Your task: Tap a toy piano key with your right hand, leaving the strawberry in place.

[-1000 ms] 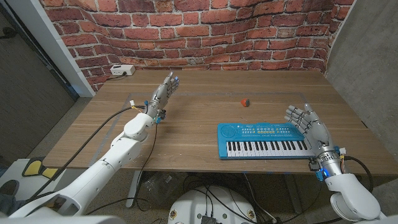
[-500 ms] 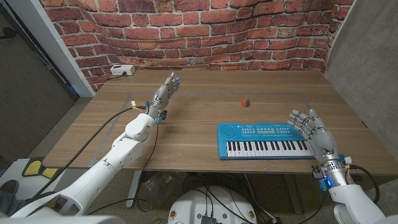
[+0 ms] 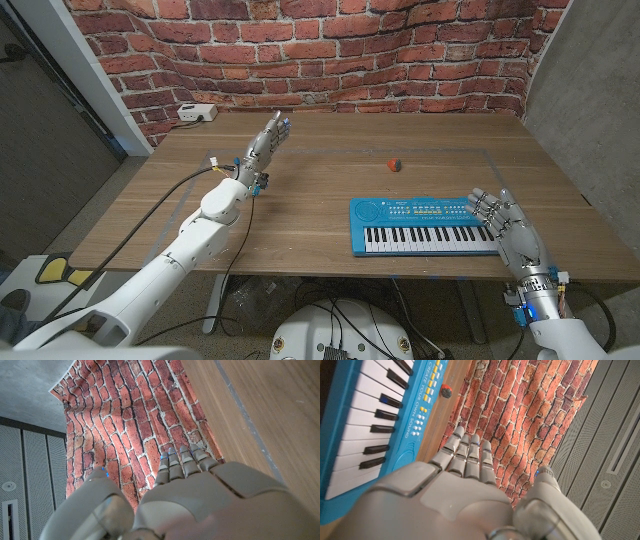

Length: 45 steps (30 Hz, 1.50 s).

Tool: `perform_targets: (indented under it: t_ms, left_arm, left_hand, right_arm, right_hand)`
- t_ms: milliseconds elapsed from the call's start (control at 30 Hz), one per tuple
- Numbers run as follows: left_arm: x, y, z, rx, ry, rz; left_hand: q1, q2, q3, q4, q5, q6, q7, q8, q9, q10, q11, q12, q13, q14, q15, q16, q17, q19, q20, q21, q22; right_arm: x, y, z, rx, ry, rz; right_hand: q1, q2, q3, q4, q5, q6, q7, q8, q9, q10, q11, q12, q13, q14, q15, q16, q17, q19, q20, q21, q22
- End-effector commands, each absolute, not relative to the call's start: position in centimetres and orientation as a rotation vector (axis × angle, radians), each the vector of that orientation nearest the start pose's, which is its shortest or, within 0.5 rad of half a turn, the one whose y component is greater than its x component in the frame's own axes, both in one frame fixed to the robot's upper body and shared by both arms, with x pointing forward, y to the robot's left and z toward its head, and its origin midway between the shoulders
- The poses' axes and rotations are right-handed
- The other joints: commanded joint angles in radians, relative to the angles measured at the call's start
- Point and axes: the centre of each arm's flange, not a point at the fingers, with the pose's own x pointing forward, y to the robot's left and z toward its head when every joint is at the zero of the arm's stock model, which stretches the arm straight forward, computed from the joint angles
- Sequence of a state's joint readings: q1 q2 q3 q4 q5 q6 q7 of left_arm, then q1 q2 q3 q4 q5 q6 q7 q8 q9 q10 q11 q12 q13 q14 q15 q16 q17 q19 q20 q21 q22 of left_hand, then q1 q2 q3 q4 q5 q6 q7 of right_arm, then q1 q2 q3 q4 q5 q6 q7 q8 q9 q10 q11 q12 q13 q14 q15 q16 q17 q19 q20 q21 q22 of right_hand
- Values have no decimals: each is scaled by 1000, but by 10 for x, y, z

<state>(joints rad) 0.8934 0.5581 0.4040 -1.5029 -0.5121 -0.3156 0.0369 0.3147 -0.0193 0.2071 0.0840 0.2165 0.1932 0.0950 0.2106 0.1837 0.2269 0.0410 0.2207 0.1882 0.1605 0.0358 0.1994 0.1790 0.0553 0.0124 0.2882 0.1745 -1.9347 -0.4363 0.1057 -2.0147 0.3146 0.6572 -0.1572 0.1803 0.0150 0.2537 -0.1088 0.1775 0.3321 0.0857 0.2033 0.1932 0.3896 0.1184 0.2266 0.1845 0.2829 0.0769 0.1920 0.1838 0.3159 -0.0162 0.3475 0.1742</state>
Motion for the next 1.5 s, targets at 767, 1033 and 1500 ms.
perform_targets:
  t_ms: [767, 1033, 1500]
  left_arm:
    - [618, 224, 14, 156, -719, -312]
    - [623, 220, 20, 171, -721, -327]
    - [625, 213, 29, 180, -736, -345]
  left_hand:
    - [13, 2, -1, -2, -5, 17, -1, -1, 3, 15, 5, -2, 4, 17, 1, -1, 5, 16, 0, -10, 4]
    - [14, 3, -2, -2, -5, 18, -1, -2, 3, 17, 5, -3, 4, 17, 1, -2, 5, 17, -1, -12, 4]
    - [15, 5, -3, -3, -6, 20, -2, -3, 3, 18, 5, -5, 4, 17, -1, -4, 5, 17, -1, -16, 4]
  right_arm:
    - [321, -331, -218, -118, -737, -131]
    - [320, -333, -214, -247, -731, -216]
    - [309, -331, -205, -530, -786, -437]
  right_hand:
    - [-10, -6, -8, -2, 6, 15, -8, 2, 2, 8, -2, 3, 4, 11, -3, 0, 1, 14, 1, -8, 5]
    - [-11, -7, -9, -2, 7, 17, -11, 3, 2, 11, -6, 3, 4, 14, -6, 0, 1, 20, 0, -9, 5]
    - [-7, -16, -14, -8, 9, 42, -33, 9, 2, 40, -21, 11, 4, 42, -33, 5, 0, 55, -15, -8, 5]
